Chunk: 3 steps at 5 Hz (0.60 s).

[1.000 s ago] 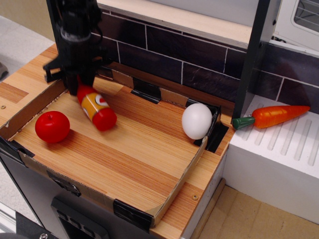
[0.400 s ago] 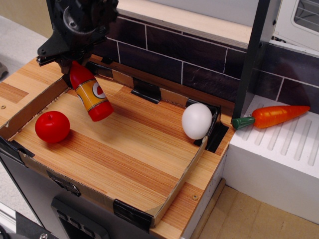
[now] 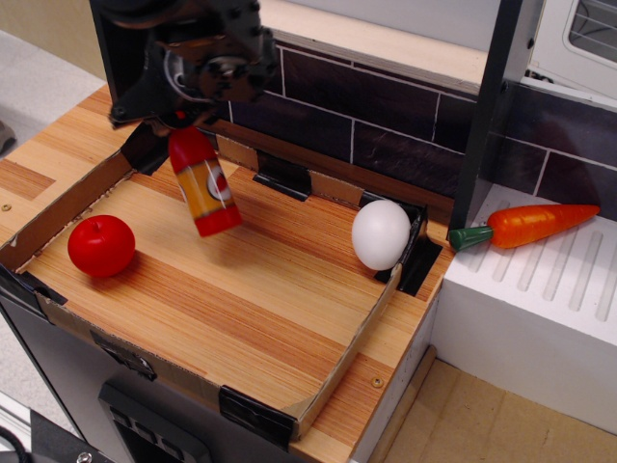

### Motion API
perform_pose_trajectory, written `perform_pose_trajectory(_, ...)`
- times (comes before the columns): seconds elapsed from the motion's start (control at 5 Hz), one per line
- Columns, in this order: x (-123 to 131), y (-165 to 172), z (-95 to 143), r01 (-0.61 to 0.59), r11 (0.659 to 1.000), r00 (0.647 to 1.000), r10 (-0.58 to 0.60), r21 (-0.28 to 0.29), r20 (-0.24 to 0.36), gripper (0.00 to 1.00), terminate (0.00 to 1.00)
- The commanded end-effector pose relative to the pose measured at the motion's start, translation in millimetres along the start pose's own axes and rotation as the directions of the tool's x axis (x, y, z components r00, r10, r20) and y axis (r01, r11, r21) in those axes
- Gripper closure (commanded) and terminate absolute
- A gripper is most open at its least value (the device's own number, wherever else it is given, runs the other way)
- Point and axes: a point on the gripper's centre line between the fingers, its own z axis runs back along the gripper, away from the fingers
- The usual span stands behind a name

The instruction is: Upright hot sauce bottle

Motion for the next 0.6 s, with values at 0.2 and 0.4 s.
perform_pose_trajectory(0.2,-9,-19,38,-0.052,0.981,0.948,0.108,-0.187,0.300,1.00,0.00)
perform_pose_trajectory(0.4,-22,-20,38,-0.024,0.977,0.920,0.104,-0.211,0.379,1.00,0.00)
